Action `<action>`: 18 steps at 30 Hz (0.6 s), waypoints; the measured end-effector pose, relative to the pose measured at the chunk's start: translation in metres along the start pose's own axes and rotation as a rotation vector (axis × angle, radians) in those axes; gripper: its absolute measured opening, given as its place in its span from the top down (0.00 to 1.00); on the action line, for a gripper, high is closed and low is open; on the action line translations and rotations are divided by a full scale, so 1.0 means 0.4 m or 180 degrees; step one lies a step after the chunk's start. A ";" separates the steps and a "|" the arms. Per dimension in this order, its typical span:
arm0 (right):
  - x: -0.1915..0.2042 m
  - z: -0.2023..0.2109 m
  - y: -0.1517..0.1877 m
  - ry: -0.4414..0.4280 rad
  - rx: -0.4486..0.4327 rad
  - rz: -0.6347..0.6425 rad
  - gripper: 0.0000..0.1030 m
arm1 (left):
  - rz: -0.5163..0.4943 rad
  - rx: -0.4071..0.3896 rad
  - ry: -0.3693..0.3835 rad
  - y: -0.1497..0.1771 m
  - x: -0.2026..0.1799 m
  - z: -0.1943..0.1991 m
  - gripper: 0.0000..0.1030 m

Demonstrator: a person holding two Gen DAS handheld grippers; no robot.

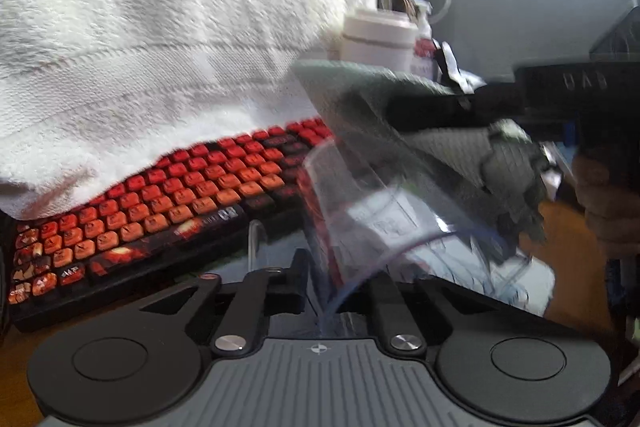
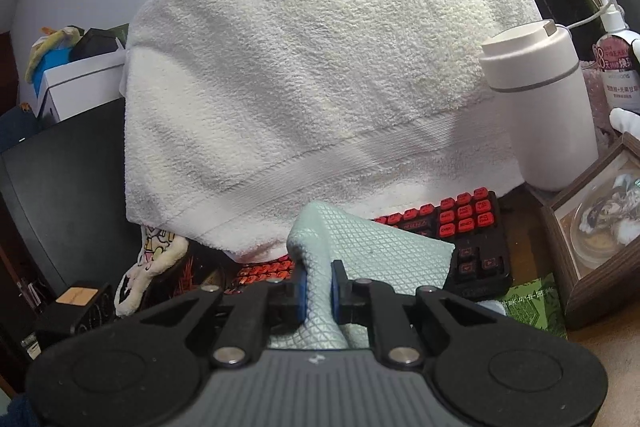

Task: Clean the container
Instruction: 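Raise the cup with the left gripper while the right gripper wipes its outside with the cloth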

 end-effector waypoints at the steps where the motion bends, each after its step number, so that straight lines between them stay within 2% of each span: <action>1: -0.004 0.001 -0.001 -0.0023 -0.0005 -0.0042 0.89 | 0.0005 -0.0028 -0.0002 -0.003 0.003 0.001 0.95; 4: -0.018 0.011 -0.006 -0.0123 -0.0086 -0.0205 0.89 | 0.0031 -0.0136 -0.0011 -0.019 0.015 0.003 0.96; 10: -0.012 0.024 -0.033 -0.0165 -0.0223 -0.0122 0.89 | 0.0162 -0.0508 -0.0060 -0.087 0.057 0.014 0.97; 14: -0.005 0.014 -0.096 -0.0224 -0.0419 0.0045 0.89 | 0.0246 -0.0751 -0.0091 -0.134 0.092 0.020 0.97; 18: -0.012 -0.027 -0.160 -0.0343 -0.0549 0.0149 0.89 | 0.0278 -0.0862 -0.0037 -0.178 0.160 0.002 0.97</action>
Point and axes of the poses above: each gripper's, at about its wrist camera, not at the fingertips, and z roughly against the way its jaws point, x to its left, y to its underside, the point moved 2 cm from there along -z, roughly the way its jaws point, and after that the axes turned 14 degrees about z, right-handed, at the moved point
